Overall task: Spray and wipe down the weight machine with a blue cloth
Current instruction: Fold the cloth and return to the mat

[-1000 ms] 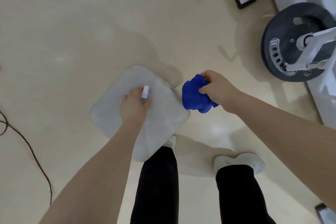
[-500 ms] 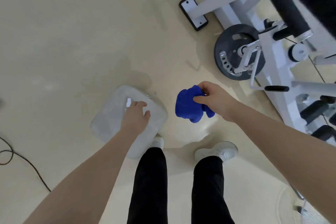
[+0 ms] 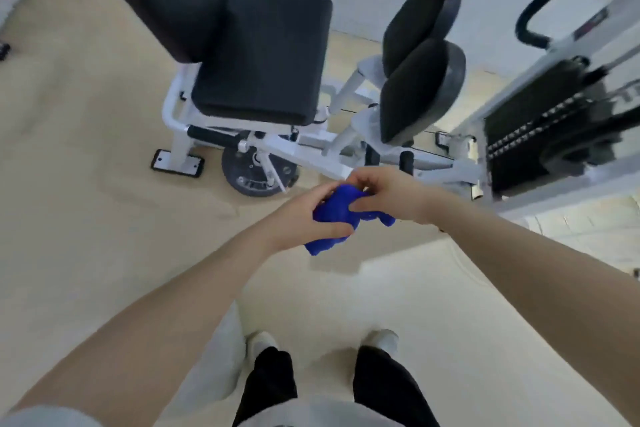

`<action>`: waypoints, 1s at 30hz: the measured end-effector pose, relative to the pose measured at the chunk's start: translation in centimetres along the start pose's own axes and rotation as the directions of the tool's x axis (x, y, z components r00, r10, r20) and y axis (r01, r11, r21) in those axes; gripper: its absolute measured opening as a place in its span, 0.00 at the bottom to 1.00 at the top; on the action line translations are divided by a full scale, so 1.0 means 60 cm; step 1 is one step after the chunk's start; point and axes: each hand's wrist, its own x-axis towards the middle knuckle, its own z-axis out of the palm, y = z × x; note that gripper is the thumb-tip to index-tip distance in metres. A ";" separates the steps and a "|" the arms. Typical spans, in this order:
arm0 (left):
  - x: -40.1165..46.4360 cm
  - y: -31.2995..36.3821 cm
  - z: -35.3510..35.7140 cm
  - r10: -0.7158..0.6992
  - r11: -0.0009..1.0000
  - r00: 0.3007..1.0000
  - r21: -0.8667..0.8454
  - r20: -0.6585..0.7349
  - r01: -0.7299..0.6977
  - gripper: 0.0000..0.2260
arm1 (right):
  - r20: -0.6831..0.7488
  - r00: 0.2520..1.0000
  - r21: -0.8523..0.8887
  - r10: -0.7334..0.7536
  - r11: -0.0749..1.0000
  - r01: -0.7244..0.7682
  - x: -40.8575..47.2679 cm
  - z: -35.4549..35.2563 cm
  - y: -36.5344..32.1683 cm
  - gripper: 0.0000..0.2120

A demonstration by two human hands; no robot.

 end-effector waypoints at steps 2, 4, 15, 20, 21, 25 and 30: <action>0.045 0.047 0.089 -0.058 0.998 0.997 -0.034 0.055 0.060 0.18 | -0.201 0.978 0.148 0.053 0.989 -0.023 -0.079 -0.062 0.062 0.04; 0.102 0.086 0.194 -0.121 0.985 0.986 -0.110 0.113 0.134 0.13 | -0.398 0.910 0.305 0.119 0.952 0.009 -0.165 -0.119 0.141 0.07; 0.342 0.149 0.734 -0.425 0.827 0.819 -0.202 0.386 0.524 0.27 | -0.676 0.623 0.640 0.394 0.732 0.232 -0.573 -0.285 0.544 0.13; 0.375 0.210 0.968 -0.379 0.691 0.756 -0.381 0.533 0.615 0.27 | -0.707 0.496 0.706 0.504 0.541 0.456 -0.718 -0.326 0.662 0.10; 0.380 0.226 1.012 -0.361 0.652 0.740 -0.413 0.568 0.635 0.27 | -0.717 0.440 0.696 0.541 0.509 0.507 -0.744 -0.335 0.688 0.11; 0.428 0.274 1.127 -0.333 0.573 0.773 -0.536 0.539 0.620 0.25 | -0.730 0.296 0.679 0.616 0.603 0.419 -0.810 -0.360 0.773 0.12; 0.521 0.297 1.194 -0.368 0.802 0.821 -0.299 0.436 0.518 0.21 | -0.659 0.456 0.692 0.599 0.720 0.054 -0.838 -0.380 0.867 0.12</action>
